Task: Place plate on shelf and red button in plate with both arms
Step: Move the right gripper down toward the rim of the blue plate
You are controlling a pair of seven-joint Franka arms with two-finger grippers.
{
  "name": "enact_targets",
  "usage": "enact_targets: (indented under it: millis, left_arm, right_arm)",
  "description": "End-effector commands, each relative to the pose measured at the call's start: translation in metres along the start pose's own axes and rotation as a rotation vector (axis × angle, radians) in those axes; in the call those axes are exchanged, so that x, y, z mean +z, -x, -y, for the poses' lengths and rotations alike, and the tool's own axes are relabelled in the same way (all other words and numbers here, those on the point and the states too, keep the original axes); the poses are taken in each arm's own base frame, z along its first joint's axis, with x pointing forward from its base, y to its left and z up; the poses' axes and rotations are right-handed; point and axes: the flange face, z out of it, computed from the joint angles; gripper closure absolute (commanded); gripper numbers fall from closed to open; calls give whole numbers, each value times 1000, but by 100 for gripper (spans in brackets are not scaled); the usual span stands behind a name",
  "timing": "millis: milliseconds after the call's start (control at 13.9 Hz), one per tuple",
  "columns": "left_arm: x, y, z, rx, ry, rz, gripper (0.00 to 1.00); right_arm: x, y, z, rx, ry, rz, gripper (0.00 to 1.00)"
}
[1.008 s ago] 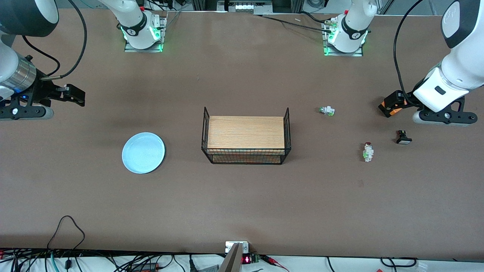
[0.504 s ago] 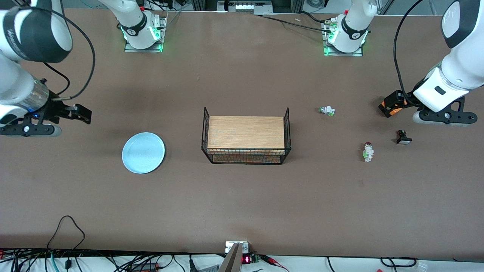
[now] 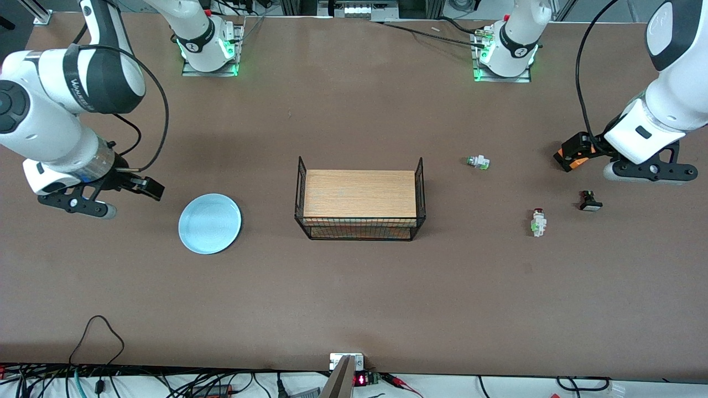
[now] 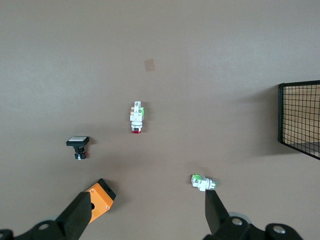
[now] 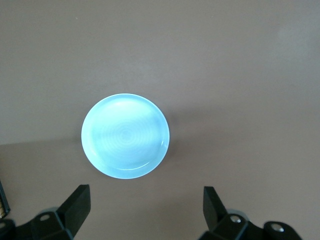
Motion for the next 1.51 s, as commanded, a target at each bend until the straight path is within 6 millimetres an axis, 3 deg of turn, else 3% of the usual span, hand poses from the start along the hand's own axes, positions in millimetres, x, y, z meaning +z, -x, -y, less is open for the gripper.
enact_targets:
  millis: [0, 288, 432, 576, 792, 1224, 1440]
  left_arm:
    - [-3, -4, 8, 7, -16, 8, 0]
    - [4, -7, 15, 9, -4, 21, 0]
    - [4, -7, 18, 6, -4, 21, 0]
    - [4, -7, 17, 9, -4, 21, 0]
    - [4, -7, 16, 11, -4, 21, 0]
    - [4, -7, 16, 11, -4, 21, 0]
    - [4, -7, 15, 14, -4, 21, 0]
  right_arm:
    - [1, -2, 3, 19, -4, -7, 0]
    - [8, -3, 9, 14, 1, 0, 0]
    - [21, -11, 3, 20, 1, 5, 0]
    - [42, -23, -2, 14, -1, -26, 0]
    - [87, -41, -30, -29, 6, 9, 0]
    - [159, -48, -16, -77, 6, 18, 0]
    - [181, -51, -13, -144, 0, 7, 0]
